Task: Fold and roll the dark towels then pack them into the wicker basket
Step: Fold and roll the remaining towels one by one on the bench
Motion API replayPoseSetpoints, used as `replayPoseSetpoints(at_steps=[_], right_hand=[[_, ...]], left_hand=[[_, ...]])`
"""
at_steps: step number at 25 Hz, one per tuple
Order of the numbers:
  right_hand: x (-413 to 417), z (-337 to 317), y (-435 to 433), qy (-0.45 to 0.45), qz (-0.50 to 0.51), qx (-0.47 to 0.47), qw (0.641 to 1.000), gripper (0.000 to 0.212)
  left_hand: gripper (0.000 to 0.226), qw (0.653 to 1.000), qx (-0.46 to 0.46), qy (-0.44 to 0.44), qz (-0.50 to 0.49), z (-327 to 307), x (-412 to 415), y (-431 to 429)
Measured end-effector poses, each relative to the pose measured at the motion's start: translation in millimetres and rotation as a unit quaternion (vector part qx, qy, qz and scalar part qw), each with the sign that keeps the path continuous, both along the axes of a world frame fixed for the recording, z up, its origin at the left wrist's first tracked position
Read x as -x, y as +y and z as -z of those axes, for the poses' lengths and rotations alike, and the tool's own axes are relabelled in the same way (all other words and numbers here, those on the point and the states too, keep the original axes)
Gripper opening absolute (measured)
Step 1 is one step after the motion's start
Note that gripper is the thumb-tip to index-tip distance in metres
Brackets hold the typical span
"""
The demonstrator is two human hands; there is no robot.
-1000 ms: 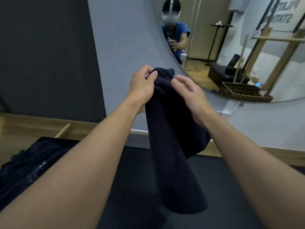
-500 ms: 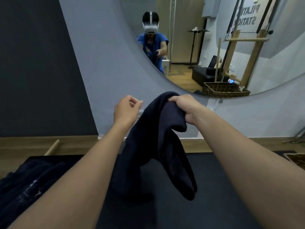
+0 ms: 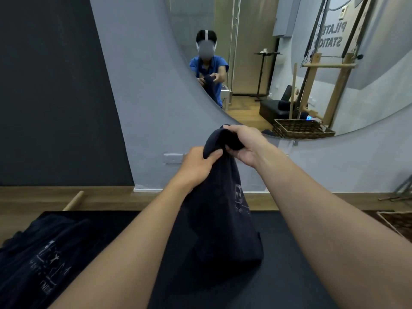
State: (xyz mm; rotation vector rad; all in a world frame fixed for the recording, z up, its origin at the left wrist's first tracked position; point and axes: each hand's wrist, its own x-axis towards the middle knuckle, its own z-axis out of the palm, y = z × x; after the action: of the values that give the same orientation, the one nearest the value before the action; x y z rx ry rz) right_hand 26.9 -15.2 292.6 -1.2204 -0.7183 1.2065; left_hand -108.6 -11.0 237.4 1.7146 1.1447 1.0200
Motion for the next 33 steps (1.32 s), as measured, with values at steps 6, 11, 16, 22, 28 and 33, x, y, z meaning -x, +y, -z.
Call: replayPoseSetpoints(at_steps=[6, 11, 16, 22, 28, 33], right_hand=[[-0.8, 35.1, -27.6, -0.154, -0.054, -0.082, 0.983, 0.053], [-11.3, 54.8, -31.3, -0.269, -0.048, -0.029, 0.961, 0.025], [-46.5, 53.7, -26.7, -0.318, 0.012, 0.028, 0.948, 0.018], [-90.5, 64.0, -21.5, -0.546, 0.107, 0.076, 0.827, 0.032], [-113.4, 73.5, -23.5, -0.616, 0.137, 0.115, 0.767, 0.025], [-122.3, 75.8, -21.2, -0.665, 0.11, 0.138, 0.726, 0.019]], left_hand=[[0.056, 0.989, 0.124, -0.076, -0.033, -12.1, -15.1, 8.9], [0.069, 0.983, 0.166, -0.076, -0.009, -12.3, -6.5, 14.5], [0.057, 0.991, 0.12, -0.022, -0.059, -17.9, 18.1, 26.7], [0.045, 0.996, 0.016, 0.047, -0.069, -6.3, 37.3, 33.3], [0.021, 0.989, -0.047, 0.127, -0.061, -1.0, 43.2, 29.8], [0.02, 0.997, 0.07, 0.006, -0.03, -7.8, 43.3, 23.7]])
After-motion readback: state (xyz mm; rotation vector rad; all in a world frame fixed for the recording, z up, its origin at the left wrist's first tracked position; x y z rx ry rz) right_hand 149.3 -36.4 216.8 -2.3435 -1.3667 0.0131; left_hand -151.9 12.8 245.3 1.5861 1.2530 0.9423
